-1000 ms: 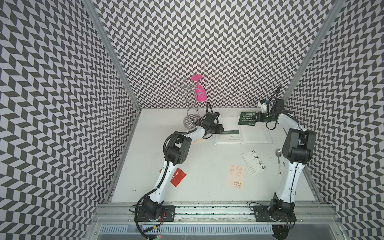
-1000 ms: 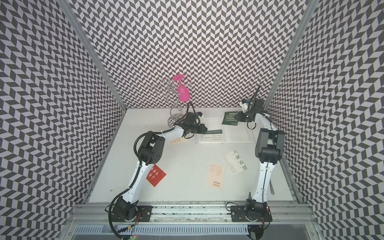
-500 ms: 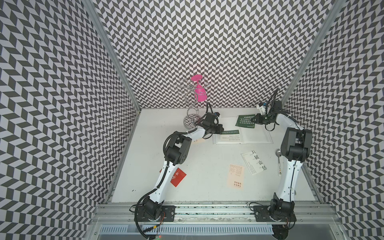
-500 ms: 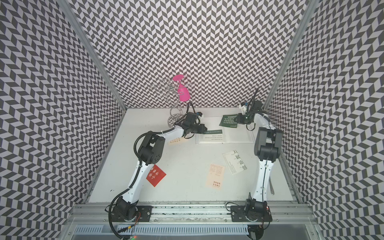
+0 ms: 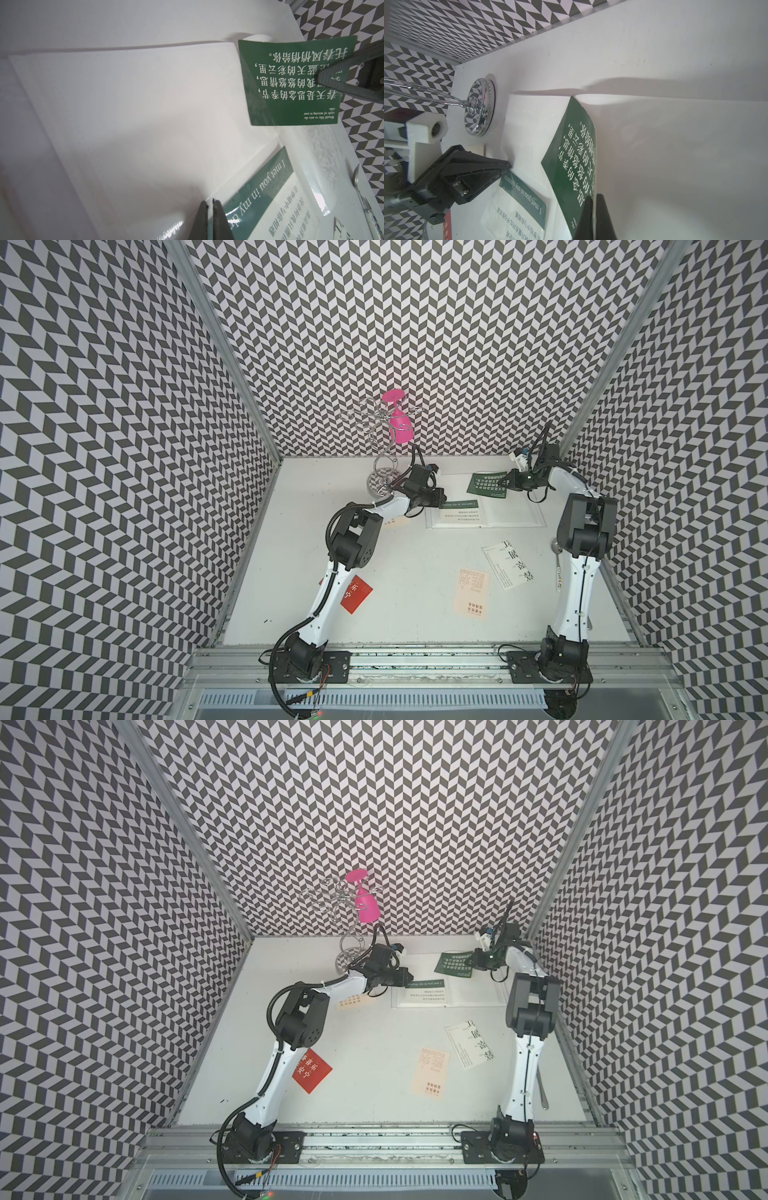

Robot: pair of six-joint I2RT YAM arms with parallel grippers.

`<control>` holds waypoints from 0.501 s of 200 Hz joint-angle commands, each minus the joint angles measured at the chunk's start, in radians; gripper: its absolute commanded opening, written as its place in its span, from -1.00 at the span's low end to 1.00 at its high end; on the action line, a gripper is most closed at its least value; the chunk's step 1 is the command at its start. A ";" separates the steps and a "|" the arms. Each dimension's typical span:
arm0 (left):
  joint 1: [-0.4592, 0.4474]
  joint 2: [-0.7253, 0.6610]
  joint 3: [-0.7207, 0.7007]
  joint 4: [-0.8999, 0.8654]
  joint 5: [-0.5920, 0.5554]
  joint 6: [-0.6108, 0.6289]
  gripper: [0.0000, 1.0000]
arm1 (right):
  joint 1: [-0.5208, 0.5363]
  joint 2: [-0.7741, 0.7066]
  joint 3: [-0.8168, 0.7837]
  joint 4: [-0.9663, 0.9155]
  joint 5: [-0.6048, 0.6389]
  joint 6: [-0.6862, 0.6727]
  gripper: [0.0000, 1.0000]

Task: Place the photos into the photo albums
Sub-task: Insert the photo into the photo album.

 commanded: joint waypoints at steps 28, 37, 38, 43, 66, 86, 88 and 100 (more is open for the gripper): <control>0.012 -0.031 -0.024 -0.100 -0.047 0.003 -0.78 | 0.014 0.043 0.032 -0.054 -0.022 -0.055 -1.00; 0.012 -0.036 -0.032 -0.102 -0.049 0.004 -0.78 | 0.020 0.049 0.035 -0.055 -0.028 -0.057 -1.00; 0.012 -0.037 -0.032 -0.102 -0.049 0.004 -0.78 | 0.020 0.050 0.036 -0.056 -0.030 -0.058 -1.00; 0.012 -0.040 -0.036 -0.102 -0.049 0.004 -0.78 | 0.024 0.054 0.038 -0.059 -0.032 -0.062 -1.00; 0.012 -0.048 -0.049 -0.108 -0.046 0.004 -0.77 | 0.049 0.080 0.065 -0.075 -0.022 -0.071 -1.00; 0.012 -0.059 -0.071 -0.108 -0.049 0.010 -0.77 | 0.071 0.097 0.089 -0.079 -0.007 -0.073 -1.00; 0.012 -0.060 -0.073 -0.108 -0.049 0.011 -0.77 | 0.074 0.098 0.089 -0.076 -0.005 -0.071 -1.00; 0.013 -0.063 -0.084 -0.109 -0.053 0.015 -0.77 | 0.086 0.099 0.089 -0.061 -0.005 -0.060 -1.00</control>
